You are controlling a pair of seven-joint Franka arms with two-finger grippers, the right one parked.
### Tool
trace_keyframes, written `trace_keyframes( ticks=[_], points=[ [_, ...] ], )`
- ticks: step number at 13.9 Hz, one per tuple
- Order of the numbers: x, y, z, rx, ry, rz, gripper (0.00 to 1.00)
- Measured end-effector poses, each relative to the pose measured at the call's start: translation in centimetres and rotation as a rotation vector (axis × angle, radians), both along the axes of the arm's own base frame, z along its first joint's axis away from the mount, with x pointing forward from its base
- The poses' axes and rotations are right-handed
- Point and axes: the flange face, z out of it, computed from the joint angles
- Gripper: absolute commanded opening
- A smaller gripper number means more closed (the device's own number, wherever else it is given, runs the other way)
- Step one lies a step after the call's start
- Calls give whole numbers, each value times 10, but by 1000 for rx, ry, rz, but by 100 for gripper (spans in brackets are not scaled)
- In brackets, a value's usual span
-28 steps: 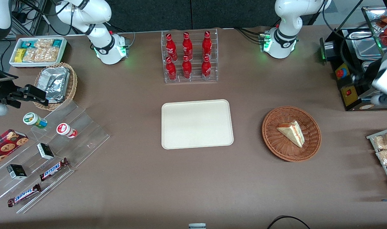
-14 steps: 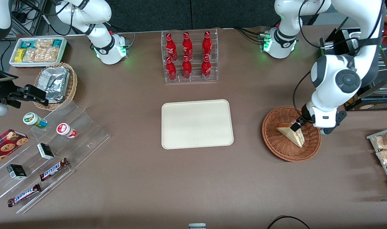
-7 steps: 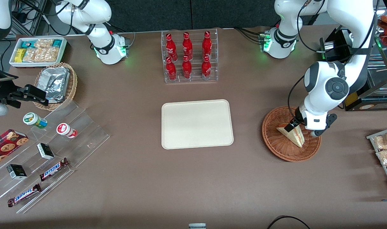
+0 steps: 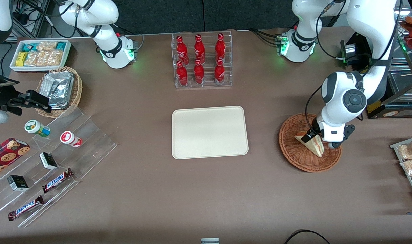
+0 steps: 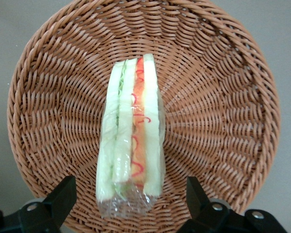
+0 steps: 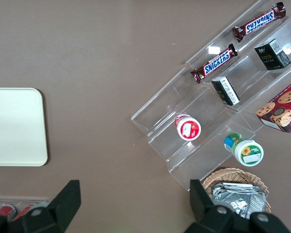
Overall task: Place sandwich from basket to tray
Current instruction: 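Close the left gripper on the sandwich wrapper end, then lift the sandwich and carry it with the left gripper over the tray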
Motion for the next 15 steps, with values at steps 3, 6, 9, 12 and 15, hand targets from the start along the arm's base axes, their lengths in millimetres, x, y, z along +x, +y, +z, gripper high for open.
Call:
trace_keyframes(
  ticks=[3, 6, 9, 12, 15],
  points=[
    [0, 2, -6, 2, 8, 1, 88],
    [1, 1, -13, -2, 6, 1, 49],
    [0, 1, -21, -3, 16, 1, 8],
    [2, 2, -19, -4, 9, 1, 4],
    [10, 1, -7, -4, -10, 11, 4]
  ],
)
